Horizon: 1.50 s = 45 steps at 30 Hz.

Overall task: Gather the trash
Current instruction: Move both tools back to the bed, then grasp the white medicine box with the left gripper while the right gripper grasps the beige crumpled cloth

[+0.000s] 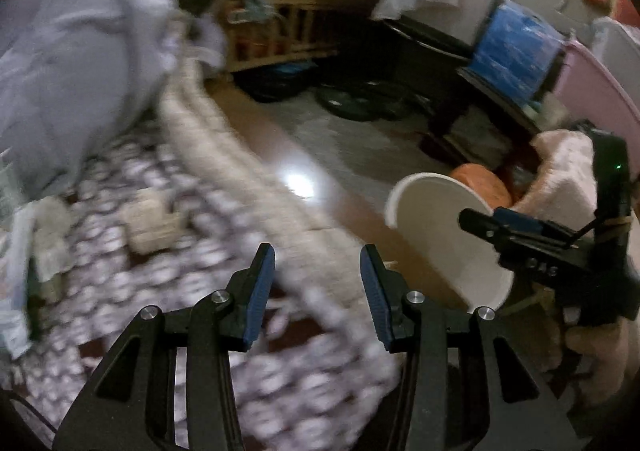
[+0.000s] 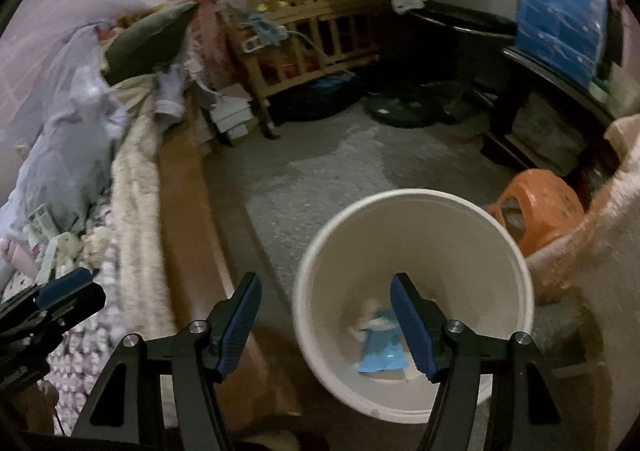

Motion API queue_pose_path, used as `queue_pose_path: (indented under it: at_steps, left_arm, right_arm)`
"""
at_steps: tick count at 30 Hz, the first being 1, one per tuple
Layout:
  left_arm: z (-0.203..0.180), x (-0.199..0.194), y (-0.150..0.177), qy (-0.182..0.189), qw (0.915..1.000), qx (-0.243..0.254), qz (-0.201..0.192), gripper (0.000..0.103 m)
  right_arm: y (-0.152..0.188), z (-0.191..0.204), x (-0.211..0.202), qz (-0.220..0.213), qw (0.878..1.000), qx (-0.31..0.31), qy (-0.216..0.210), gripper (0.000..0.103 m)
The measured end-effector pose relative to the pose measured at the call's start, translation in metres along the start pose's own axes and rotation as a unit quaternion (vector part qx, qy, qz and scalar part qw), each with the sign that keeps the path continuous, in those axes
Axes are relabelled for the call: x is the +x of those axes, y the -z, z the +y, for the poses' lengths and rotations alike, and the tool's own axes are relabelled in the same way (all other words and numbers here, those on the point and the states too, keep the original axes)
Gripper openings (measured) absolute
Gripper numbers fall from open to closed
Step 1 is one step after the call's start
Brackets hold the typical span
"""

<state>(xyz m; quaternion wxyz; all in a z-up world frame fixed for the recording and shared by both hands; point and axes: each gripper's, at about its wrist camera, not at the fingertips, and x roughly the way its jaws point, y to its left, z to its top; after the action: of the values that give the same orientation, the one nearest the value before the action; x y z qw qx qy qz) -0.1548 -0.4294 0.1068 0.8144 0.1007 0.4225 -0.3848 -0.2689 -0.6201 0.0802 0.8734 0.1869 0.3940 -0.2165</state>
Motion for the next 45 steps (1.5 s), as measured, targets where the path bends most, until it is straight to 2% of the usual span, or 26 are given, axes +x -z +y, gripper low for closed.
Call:
queue_pose_path:
  at_steps: [4, 11, 14, 19, 22, 27, 31, 38, 39, 40, 41, 42, 45]
  left_arm:
    - [0.042, -0.021, 0.011, -0.04, 0.9987, -0.031, -0.008, 0.042]
    - [0.13, -0.057, 0.031, -0.082, 0.9913, -0.101, -0.016, 0.043]
    - [0.164, -0.069, 0.04, -0.092, 0.9882, -0.122, -0.018, 0.05]
    - [0.218, -0.081, 0.052, -0.094, 0.9832, -0.155, -0.018, 0.055]
    - [0.245, -0.083, 0.054, -0.088, 0.9792, -0.181, -0.021, 0.059]
    - [0.271, -0.067, 0.045, -0.085, 0.9782, -0.189, -0.01, 0.063]
    - [0.284, -0.044, 0.037, -0.1, 0.9772, -0.188, 0.007, 0.063]
    - [0.302, -0.015, 0.029, -0.099, 0.9755, -0.195, 0.024, 0.063]
    - [0.303, -0.013, 0.029, -0.1, 0.9749, -0.197, 0.026, 0.062]
    - [0.303, -0.012, 0.029, -0.102, 0.9746, -0.198, 0.027, 0.052]
    - [0.303, -0.013, 0.03, -0.103, 0.9746, -0.197, 0.025, 0.05]
    - [0.302, -0.015, 0.03, -0.105, 0.975, -0.195, 0.023, 0.05]
    - [0.291, -0.029, 0.031, -0.113, 0.9771, -0.18, 0.003, 0.049]
  right_arm:
    - [-0.003, 0.041, 0.001, 0.001, 0.999, -0.03, -0.027, 0.066]
    - [0.002, 0.123, 0.01, 0.014, 0.991, -0.098, -0.086, 0.066]
    - [0.005, 0.156, 0.019, 0.021, 0.987, -0.121, -0.107, 0.066]
    - [0.005, 0.213, 0.042, 0.035, 0.977, -0.161, -0.133, 0.066]
    - [0.001, 0.24, 0.063, 0.046, 0.973, -0.18, -0.135, 0.066]
    - [-0.005, 0.266, 0.1, 0.066, 0.971, -0.194, -0.122, 0.066]
    - [-0.009, 0.272, 0.12, 0.075, 0.971, -0.196, -0.111, 0.066]
    - [-0.014, 0.274, 0.137, 0.084, 0.97, -0.195, -0.115, 0.066]
    - [-0.013, 0.275, 0.14, 0.085, 0.97, -0.198, -0.116, 0.066]
    - [-0.012, 0.276, 0.141, 0.083, 0.969, -0.2, -0.115, 0.066]
    - [-0.012, 0.277, 0.142, 0.082, 0.97, -0.202, -0.112, 0.064]
    - [-0.011, 0.277, 0.143, 0.079, 0.97, -0.203, -0.11, 0.048]
    - [-0.007, 0.277, 0.139, 0.074, 0.969, -0.205, -0.117, 0.032]
